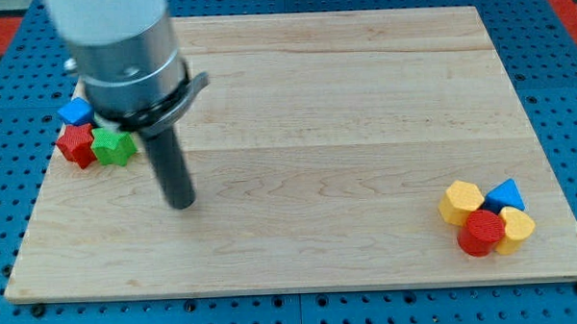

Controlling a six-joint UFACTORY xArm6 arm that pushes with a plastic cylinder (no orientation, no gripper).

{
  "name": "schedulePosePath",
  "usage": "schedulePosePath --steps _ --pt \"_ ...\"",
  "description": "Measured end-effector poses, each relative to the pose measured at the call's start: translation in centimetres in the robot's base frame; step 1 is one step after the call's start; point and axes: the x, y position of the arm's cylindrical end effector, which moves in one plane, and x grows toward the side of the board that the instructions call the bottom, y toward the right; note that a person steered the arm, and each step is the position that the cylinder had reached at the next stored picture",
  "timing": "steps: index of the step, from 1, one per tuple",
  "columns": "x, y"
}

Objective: Separate the green star and red star

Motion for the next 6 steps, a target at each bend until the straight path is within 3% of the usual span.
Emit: schedulePosePath --steps 1,2,4,6 --pt "0.4 -5.4" --pt "-2.3 -7.8" --pt "-7.1 -7.8" --pt "-8.5 -7.8"
